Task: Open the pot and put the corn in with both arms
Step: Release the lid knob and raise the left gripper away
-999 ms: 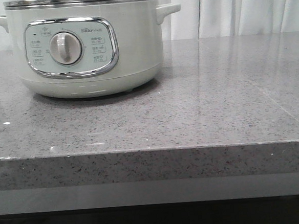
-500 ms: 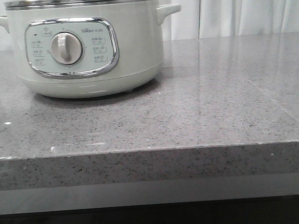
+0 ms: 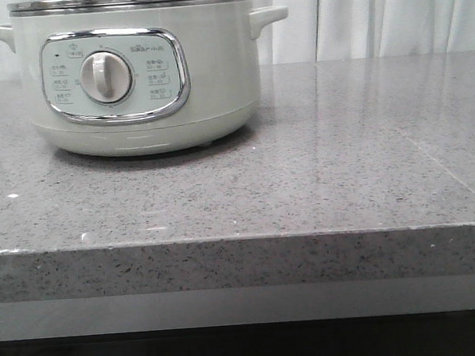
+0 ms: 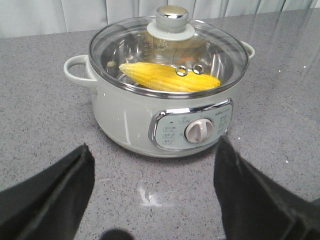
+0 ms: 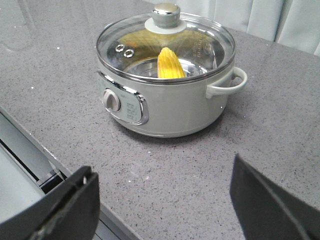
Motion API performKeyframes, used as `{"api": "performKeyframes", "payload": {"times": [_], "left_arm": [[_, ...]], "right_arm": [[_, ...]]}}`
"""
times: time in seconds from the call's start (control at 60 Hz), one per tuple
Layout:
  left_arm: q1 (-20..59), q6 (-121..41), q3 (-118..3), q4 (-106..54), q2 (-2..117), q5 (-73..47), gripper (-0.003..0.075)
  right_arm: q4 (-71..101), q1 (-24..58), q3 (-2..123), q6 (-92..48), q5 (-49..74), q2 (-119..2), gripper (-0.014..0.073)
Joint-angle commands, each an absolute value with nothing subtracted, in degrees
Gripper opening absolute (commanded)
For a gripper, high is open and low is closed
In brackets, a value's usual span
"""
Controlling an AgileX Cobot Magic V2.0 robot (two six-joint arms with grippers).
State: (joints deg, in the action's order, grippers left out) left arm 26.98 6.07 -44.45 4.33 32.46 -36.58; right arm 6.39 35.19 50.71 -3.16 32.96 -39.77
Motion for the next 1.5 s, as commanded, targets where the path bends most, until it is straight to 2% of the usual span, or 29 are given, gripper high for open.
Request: {"api": "performKeyframes", "payload": {"times": [0.0,0.733,0.799,0.883,1.033,1.133,1.166,1.482], "left_arm": [[27.43,6.05,-45.75,3.91,32.37,-31.3,0.0491],[27.43,6.05,-45.75,3.91,32.37,-31.3,0.049],[27.43,6.05,-45.75,3.91,32.37,-31.3,0.0465],[27.43,6.05,-45.75,3.91,32.37,-31.3,0.0384],[27.43,6.05,-45.75,3.91,32.37,-31.3,0.0149],[27.43,6.05,-45.75,3.91,32.37,-31.3,0.0003],[27.43,6.05,-45.75,3.91,32.37,-31.3,-0.002],[27.43,6.05,-45.75,3.91,32.37,-31.3,-0.002]], "right_arm": [[6.72,35.07,51.94,-3.46,28.44,-39.87,0.0561],[6.66,35.07,51.94,-3.46,28.24,-39.86,0.0552],[6.66,35.07,51.94,-3.46,28.62,-39.86,0.0493],[6.66,35.07,51.94,-3.46,29.36,-39.86,0.0365],[6.66,35.07,51.94,-3.46,30.59,-39.86,0.0072],[6.66,35.07,51.94,-3.46,30.71,-39.86,-0.0065],[6.66,35.07,51.94,-3.46,30.65,-39.86,-0.0068],[6.66,35.07,51.94,-3.46,30.65,-39.86,-0.0069]]}}
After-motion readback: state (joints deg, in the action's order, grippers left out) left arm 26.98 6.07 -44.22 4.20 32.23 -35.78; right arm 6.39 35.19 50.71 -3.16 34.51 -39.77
